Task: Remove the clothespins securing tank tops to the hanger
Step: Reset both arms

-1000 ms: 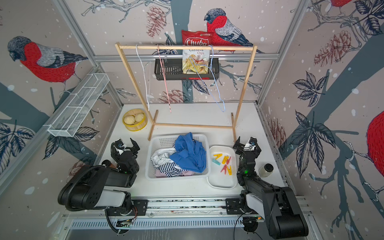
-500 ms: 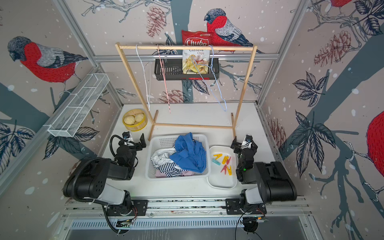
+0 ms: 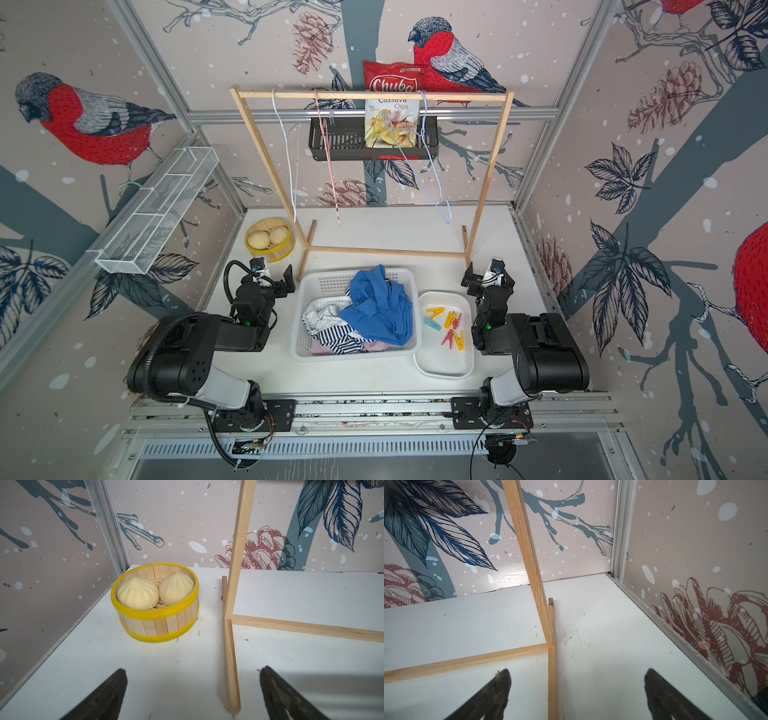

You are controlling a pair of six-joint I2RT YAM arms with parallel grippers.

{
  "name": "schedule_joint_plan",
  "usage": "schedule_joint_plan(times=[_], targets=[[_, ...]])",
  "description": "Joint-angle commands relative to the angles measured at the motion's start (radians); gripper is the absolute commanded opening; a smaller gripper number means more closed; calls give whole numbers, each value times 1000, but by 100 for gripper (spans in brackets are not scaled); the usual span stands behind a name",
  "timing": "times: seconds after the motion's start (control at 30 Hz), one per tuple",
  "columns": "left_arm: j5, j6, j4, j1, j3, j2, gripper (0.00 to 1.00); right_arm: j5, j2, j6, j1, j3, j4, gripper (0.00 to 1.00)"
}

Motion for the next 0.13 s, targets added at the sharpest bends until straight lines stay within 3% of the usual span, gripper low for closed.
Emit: schedule_joint_plan(times=[0.0,0.07,0.1], targets=[[-3,7,17,2,5,1,98,14,1,18,1,5,-5,100],[-3,7,17,1,5,1,98,63,-6,25,10,-5,10,100],[-3,7,16,1,5,1,98,161,-1,47,24,-8,22,100]])
